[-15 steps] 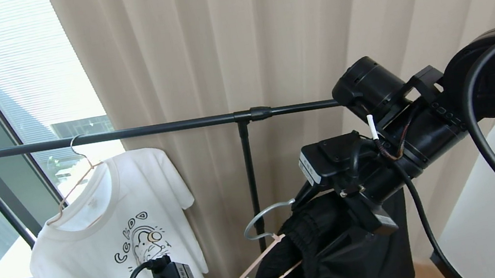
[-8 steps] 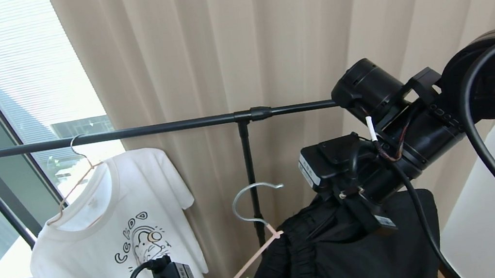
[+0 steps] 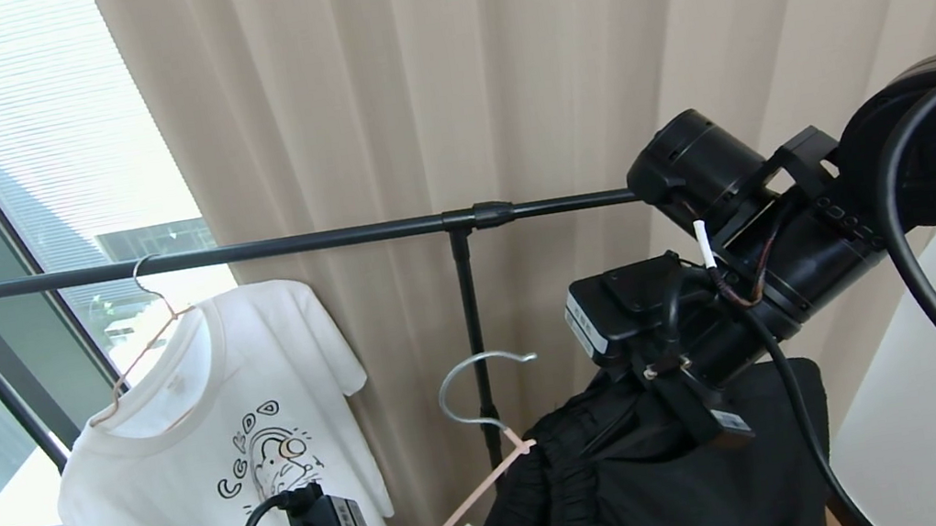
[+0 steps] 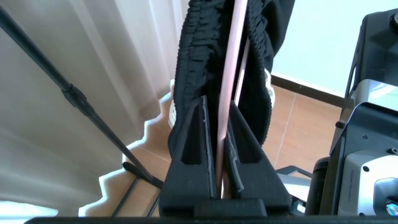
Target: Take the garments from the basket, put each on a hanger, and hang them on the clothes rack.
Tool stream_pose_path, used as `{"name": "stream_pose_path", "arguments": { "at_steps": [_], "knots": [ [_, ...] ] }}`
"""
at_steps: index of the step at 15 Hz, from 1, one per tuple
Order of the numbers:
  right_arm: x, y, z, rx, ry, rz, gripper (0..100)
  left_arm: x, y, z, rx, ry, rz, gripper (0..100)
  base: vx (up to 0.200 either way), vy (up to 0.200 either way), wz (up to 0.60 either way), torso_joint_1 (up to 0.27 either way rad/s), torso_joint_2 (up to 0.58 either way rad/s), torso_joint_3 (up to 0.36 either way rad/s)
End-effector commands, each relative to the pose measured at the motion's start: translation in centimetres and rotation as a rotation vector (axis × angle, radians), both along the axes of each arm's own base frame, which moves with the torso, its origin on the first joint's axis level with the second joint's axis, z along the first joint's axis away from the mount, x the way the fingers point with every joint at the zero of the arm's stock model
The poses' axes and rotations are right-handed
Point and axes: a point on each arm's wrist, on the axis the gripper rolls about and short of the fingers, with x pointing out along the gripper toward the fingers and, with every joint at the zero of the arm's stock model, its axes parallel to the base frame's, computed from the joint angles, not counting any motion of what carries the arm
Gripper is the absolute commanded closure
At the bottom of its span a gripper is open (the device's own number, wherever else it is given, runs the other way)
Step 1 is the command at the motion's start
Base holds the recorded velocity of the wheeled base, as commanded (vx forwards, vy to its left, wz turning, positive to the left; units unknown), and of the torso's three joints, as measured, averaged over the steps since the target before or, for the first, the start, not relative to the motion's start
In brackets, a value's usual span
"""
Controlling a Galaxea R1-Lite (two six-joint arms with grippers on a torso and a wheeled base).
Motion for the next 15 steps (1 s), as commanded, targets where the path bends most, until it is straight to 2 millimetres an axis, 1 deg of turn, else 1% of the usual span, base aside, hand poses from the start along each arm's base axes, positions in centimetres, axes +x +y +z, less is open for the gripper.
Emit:
{"name": "stream_pose_path", "arguments": {
  "at_steps": [1, 4, 5, 7, 12, 15],
  "knots": [
    [-0.18, 0.11, 0.1, 0.002, -0.002, 0.007, 100, 0.02, 0.0, -0.02, 0.0, 0.0, 0.0, 100, 0.0, 0.0, 0.0, 0.0, 0.0, 0.0],
    [-0.19, 0.1, 0.15, 0.004, -0.004, 0.007, 100, 0.04, -0.02, -0.14, 0.004, 0.005, -0.001, 100, 0.0, 0.0, 0.0, 0.0, 0.0, 0.0],
    [-0.16, 0.06, 0.15, 0.004, -0.004, 0.005, 100, 0.06, -0.04, -0.24, 0.006, 0.009, -0.001, 0, 0.0, 0.0, 0.0, 0.0, 0.0, 0.0],
    [-0.16, 0.06, 0.15, 0.004, -0.004, 0.005, 100, 0.13, -0.09, -0.56, 0.01, 0.032, 0.003, 0, 0.0, 0.0, 0.0, 0.0, 0.0, 0.0],
    [-0.16, 0.06, 0.03, 0.0, 0.001, 0.005, 100, 0.18, -0.04, -0.56, 0.008, 0.036, 0.009, 0, 0.0, 0.0, 0.0, 0.0, 0.0, 0.0],
    [-0.16, 0.06, 0.03, 0.0, 0.001, 0.005, 100, 0.53, 0.45, -0.43, 0.003, 0.031, 0.037, 0, 0.0, 0.0, 0.0, 0.0, 0.0, 0.0]
  ]
}}
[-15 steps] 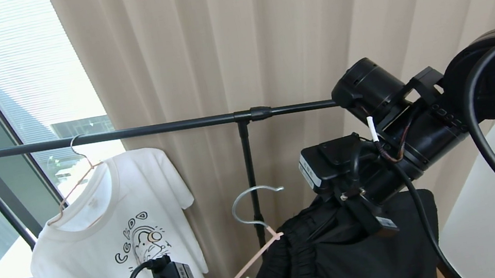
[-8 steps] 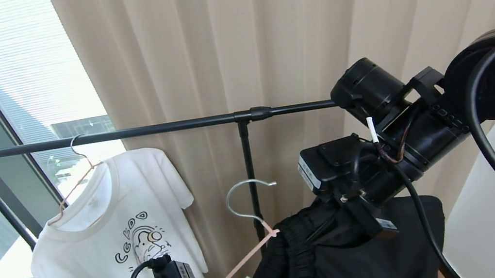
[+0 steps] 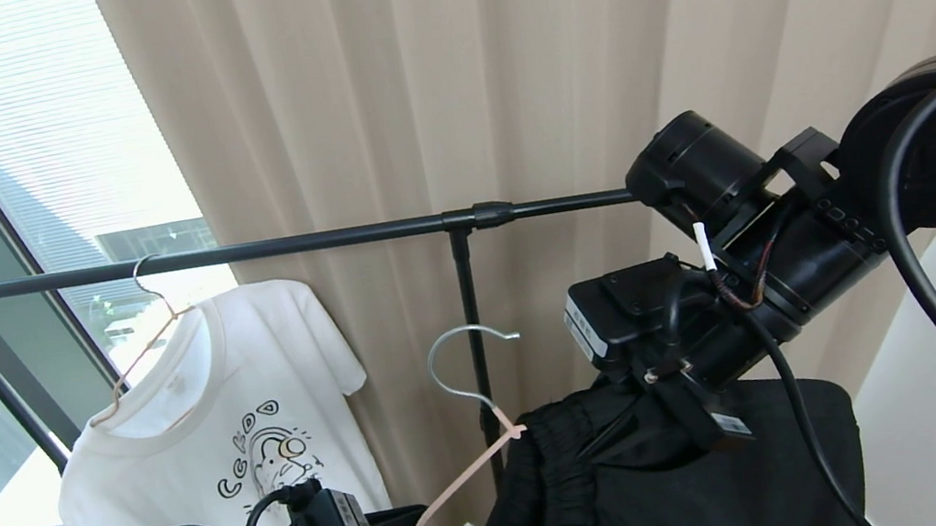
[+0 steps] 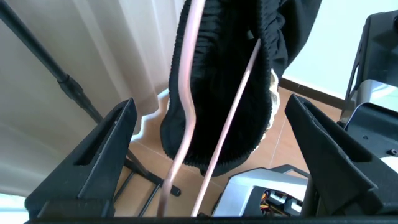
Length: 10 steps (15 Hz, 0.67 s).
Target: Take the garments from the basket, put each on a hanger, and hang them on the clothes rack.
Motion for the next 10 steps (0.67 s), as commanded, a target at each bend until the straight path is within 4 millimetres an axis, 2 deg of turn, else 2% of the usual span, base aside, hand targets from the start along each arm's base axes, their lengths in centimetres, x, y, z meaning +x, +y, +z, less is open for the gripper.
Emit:
{"name": "stream_pose_path", "arguments": {
  "at_steps": [1, 10],
  "knots": [
    [-0.1, 0.0, 0.0, 0.001, 0.0, 0.001, 100, 0.2, 0.3, 0.2, -0.005, -0.007, 0.019, 0, 0.0, 0.0, 0.0, 0.0, 0.0, 0.0],
    [-0.3, -0.4, 0.8, -0.006, -0.04, -0.019, 100, 0.3, 1.2, 1.4, -0.041, -0.052, 0.054, 0, 0.0, 0.0, 0.0, 0.0, 0.0, 0.0]
  ]
}}
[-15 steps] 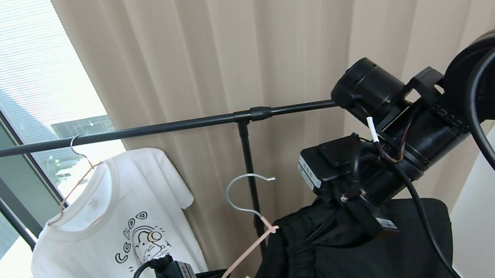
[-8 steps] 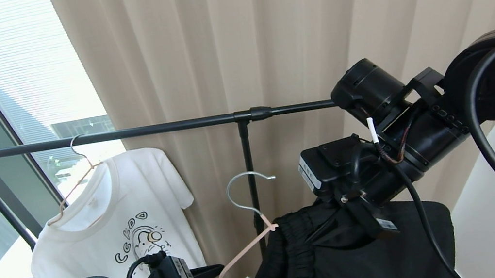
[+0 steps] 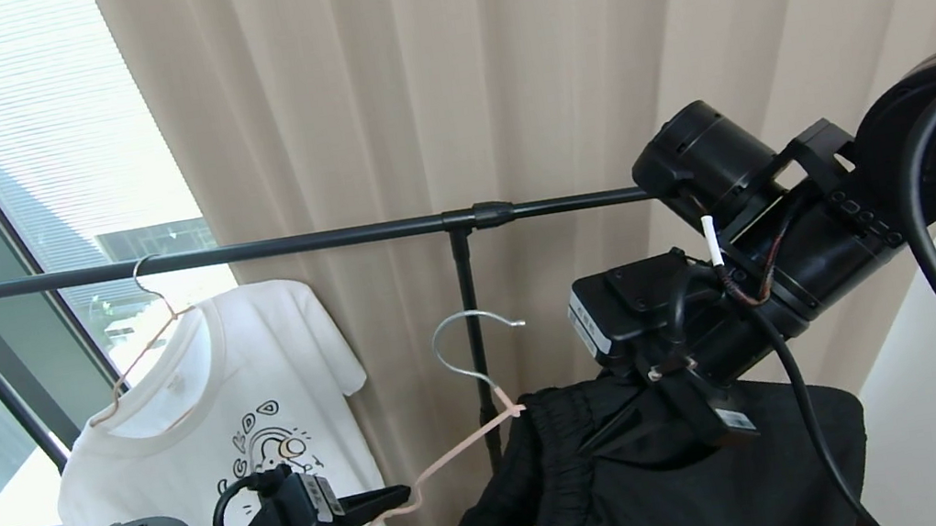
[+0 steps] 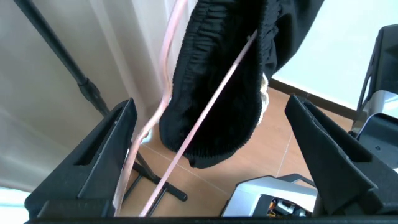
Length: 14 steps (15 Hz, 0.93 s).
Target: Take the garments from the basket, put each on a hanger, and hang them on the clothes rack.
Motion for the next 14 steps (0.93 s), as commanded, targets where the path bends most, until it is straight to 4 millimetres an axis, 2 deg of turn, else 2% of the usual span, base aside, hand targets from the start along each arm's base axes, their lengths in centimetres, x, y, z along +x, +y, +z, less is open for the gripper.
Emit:
{"name": "stream_pose_path", "arguments": {
  "at_steps": [1, 7, 10, 14],
  "knots": [
    [-0.2, -0.2, 0.4, 0.005, -0.012, -0.003, 100, 0.0, 0.2, 0.4, -0.012, -0.016, 0.009, 0, 0.0, 0.0, 0.0, 0.0, 0.0, 0.0],
    [-0.4, -0.4, 0.8, -0.01, -0.039, -0.018, 100, 0.4, 1.1, 0.9, -0.044, -0.006, 0.063, 0, 0.0, 0.0, 0.0, 0.0, 0.0, 0.0],
    [-0.5, -0.6, 1.1, -0.048, -0.073, -0.066, 100, 0.2, 1.5, 2.1, -0.123, 0.007, 0.092, 0, 0.0, 0.0, 0.0, 0.0, 0.0, 0.0],
    [-0.8, -1.0, 1.8, -0.082, -0.131, -0.109, 100, 1.0, 1.7, 3.8, -0.245, 0.025, 0.138, 0, 0.0, 0.0, 0.0, 0.0, 0.0, 0.0]
  ]
}}
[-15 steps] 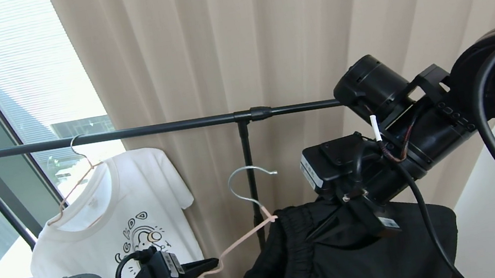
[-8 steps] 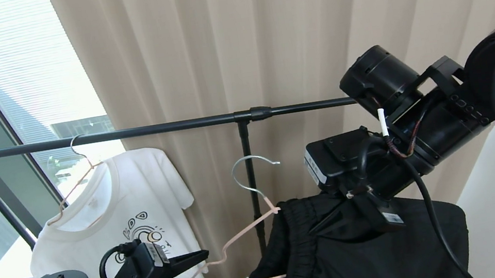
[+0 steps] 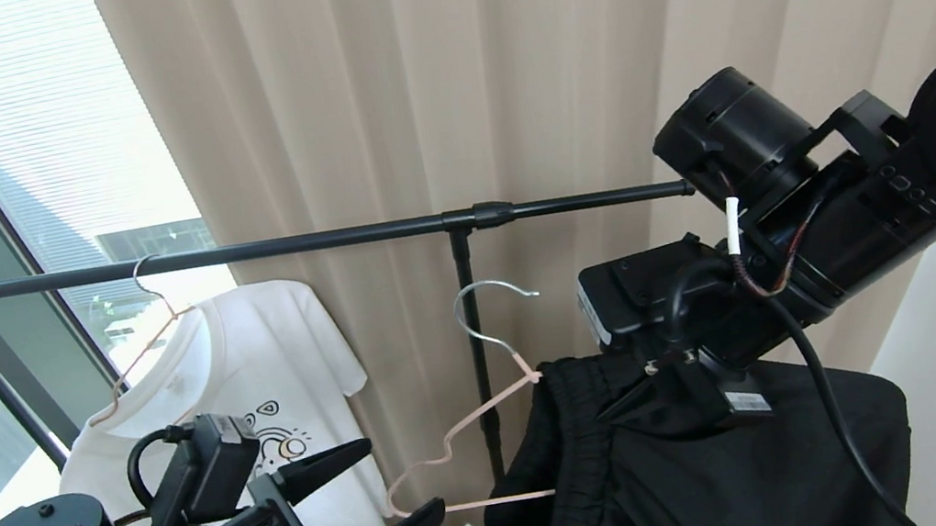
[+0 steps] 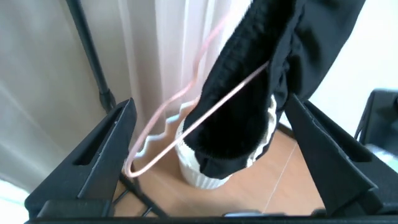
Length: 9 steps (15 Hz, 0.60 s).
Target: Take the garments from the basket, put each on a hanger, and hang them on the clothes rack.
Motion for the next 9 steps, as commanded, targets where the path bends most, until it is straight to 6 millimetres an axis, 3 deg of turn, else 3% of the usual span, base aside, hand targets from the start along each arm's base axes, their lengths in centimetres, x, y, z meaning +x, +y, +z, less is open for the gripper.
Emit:
{"name": "stream_pose_path", "arguments": {
  "at_steps": [1, 4, 9],
  "knots": [
    [-0.3, -0.4, 1.0, -0.003, -0.069, -0.039, 100, 0.7, 0.3, 0.9, -0.031, -0.039, 0.032, 0, 0.0, 0.0, 0.0, 0.0, 0.0, 0.0],
    [-0.3, -0.7, 1.7, -0.027, -0.21, -0.148, 100, 1.6, 0.2, 0.4, -0.02, -0.021, 0.054, 0, 0.0, 0.0, 0.0, 0.0, 0.0, 0.0],
    [-1.5, -1.6, 1.5, 0.083, -0.27, -0.227, 100, 2.8, -1.0, -1.0, 0.016, 0.013, 0.13, 0, 0.0, 0.0, 0.0, 0.0, 0.0, 0.0]
  ]
}}
